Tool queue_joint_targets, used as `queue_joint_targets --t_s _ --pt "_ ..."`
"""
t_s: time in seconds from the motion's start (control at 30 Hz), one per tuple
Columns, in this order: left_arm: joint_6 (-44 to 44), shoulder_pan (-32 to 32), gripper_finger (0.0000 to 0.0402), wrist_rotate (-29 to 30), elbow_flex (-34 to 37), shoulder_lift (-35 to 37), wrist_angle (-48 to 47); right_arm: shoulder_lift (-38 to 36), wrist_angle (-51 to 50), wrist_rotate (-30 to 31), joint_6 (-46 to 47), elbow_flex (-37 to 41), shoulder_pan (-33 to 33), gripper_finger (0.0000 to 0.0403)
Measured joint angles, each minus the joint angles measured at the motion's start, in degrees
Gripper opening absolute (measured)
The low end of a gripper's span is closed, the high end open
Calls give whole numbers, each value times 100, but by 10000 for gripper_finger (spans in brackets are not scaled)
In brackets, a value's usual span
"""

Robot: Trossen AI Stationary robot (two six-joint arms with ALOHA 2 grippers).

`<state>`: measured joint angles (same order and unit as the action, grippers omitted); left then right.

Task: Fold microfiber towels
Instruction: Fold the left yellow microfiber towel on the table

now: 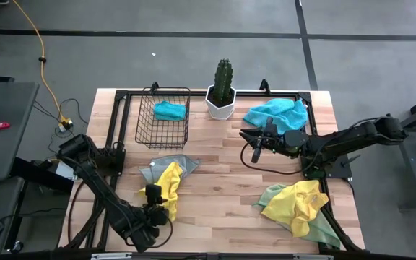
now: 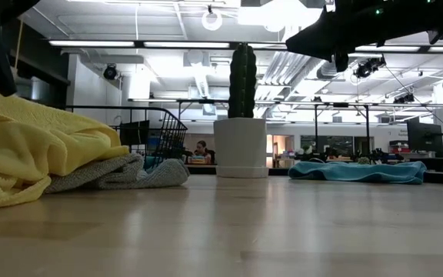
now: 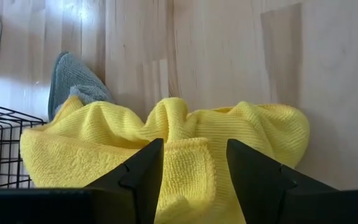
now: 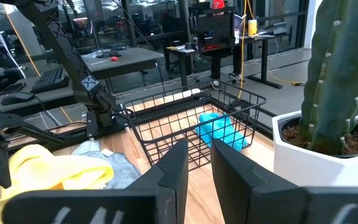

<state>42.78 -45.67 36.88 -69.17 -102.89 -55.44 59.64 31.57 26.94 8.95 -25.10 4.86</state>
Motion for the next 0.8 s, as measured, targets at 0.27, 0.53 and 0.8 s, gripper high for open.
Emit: queue_joint_targets --t_s 0.27,0.53,0.8 --pt "-328 31 168 -190 2 -395 52 0 0 0 0 0 -2 60" --pt "-248 7 168 199 -177 -551 -37 0 2 105 1 0 -2 60" --pt "-59 10 168 98 -313 -551 -237 0 2 105 0 0 -2 60"
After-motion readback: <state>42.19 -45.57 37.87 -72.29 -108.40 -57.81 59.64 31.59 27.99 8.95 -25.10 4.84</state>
